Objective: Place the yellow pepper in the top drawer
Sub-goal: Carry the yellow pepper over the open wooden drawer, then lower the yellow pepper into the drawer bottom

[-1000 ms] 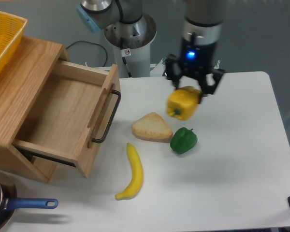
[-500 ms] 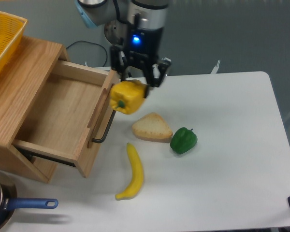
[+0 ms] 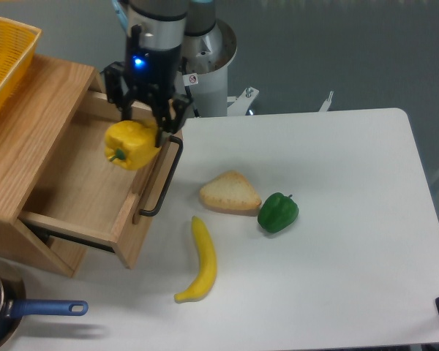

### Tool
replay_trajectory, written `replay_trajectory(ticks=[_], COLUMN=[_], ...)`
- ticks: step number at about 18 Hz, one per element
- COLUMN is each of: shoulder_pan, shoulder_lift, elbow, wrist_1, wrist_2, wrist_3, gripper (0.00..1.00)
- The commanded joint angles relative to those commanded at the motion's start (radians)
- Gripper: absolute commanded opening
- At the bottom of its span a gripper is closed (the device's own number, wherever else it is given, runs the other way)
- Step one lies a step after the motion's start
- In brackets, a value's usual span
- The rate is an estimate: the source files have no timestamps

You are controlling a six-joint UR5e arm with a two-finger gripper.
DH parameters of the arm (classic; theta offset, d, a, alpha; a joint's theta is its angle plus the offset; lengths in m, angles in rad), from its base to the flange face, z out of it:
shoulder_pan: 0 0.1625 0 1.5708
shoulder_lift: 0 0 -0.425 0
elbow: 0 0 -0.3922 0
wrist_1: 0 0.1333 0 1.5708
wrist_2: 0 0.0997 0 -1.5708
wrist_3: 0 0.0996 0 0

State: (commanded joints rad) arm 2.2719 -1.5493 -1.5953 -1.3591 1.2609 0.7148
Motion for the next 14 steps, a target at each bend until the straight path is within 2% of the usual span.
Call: replay_trajectory(ticks=[9, 14], shoulder_pan=[-0.045, -0.063], shoulder_lift=[-0.006, -0.048], elbow=[-0.023, -0.023], wrist_1=[0.000, 0.000], wrist_2=[0.003, 0.055], wrist_3=[-0.009, -0.011], gripper=[0.17, 0.17])
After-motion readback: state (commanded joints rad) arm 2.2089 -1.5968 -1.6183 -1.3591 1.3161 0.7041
